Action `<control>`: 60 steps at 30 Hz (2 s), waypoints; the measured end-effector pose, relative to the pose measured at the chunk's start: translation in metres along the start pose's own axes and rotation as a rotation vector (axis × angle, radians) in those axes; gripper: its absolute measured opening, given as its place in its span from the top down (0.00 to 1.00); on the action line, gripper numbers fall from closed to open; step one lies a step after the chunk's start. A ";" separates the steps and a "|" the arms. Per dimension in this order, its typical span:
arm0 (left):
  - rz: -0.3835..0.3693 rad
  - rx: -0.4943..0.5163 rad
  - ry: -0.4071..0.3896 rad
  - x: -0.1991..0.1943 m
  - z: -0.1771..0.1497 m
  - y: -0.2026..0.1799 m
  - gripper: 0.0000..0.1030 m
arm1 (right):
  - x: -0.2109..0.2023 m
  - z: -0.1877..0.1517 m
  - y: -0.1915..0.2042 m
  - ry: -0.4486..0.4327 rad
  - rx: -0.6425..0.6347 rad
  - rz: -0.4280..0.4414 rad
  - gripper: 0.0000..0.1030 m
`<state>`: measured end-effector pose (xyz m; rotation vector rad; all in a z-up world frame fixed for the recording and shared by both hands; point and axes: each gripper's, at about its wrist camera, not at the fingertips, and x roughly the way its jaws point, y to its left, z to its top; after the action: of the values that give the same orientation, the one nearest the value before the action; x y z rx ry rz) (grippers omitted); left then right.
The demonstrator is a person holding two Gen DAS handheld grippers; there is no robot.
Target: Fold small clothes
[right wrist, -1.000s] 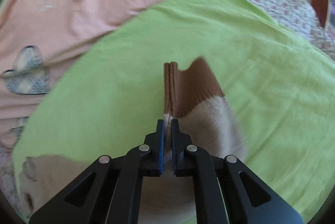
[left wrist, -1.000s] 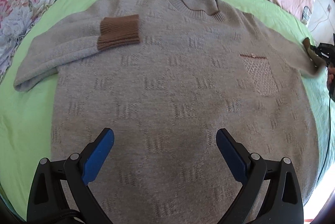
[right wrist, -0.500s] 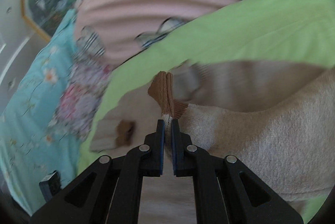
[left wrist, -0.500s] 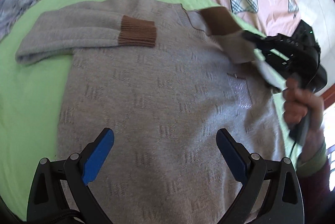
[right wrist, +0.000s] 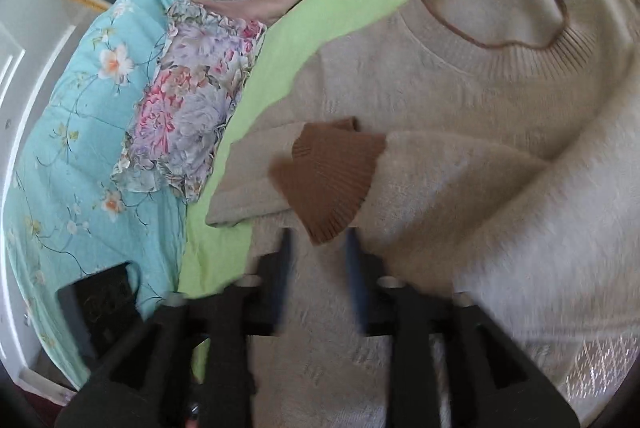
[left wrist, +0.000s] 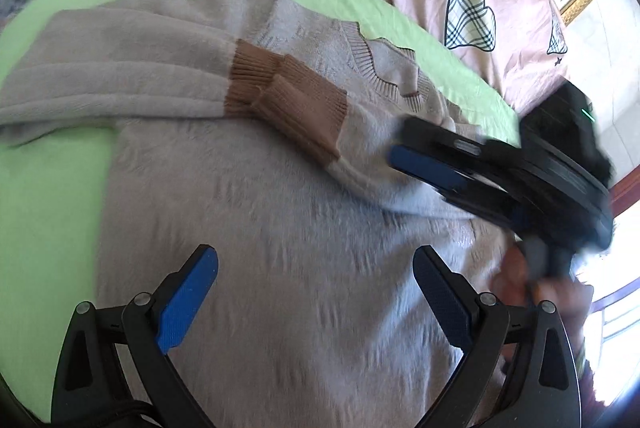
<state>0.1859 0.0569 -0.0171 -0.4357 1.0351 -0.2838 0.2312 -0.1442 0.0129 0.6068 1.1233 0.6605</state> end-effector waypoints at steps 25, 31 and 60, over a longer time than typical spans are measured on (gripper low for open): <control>-0.085 -0.005 -0.056 0.030 0.035 0.028 0.69 | -0.161 -0.078 -0.073 -0.359 0.217 -0.167 0.58; -0.054 0.057 -0.128 0.020 0.049 0.019 0.93 | -0.176 -0.076 -0.078 -0.389 0.218 -0.253 0.58; 0.070 0.083 -0.138 0.027 0.036 0.034 0.93 | -0.150 -0.016 -0.160 -0.263 0.117 -0.700 0.90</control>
<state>0.2316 0.0831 -0.0381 -0.3386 0.8983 -0.2305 0.2000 -0.3597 -0.0175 0.3463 1.0392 -0.0863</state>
